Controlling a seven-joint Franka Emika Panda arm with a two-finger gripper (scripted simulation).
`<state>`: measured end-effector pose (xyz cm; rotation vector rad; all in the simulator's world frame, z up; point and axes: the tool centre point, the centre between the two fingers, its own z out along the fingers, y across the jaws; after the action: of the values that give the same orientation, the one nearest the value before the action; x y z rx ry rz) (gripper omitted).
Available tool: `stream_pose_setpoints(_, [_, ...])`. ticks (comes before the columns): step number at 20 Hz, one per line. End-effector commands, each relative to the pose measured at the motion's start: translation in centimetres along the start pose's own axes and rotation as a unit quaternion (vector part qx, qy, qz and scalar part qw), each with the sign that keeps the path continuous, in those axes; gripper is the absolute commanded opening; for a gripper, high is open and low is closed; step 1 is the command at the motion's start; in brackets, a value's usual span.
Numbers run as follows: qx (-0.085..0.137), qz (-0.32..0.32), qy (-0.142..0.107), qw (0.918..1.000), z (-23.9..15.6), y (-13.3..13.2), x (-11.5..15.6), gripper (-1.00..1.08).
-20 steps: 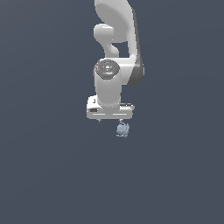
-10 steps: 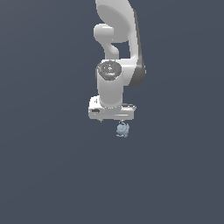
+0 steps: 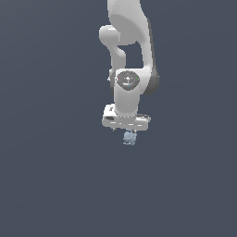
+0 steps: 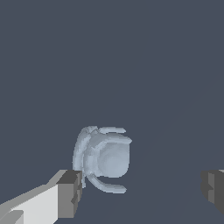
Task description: Pick up the object and move it to a goal position.
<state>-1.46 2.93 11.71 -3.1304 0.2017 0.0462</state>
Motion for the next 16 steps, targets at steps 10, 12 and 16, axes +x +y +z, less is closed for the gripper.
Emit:
stream_pose_setpoints(10, [0.0,0.05,0.014,0.9987,2.5,-3.0,-1.0,1.0])
stream_pose_setpoints(12, [0.0,0.052,0.015,0.9985,2.6,-3.1,-1.0,1.0])
stream_pose_setpoints(16, [0.0,0.051,0.014,0.9986,2.6,-3.1,-1.1,1.0])
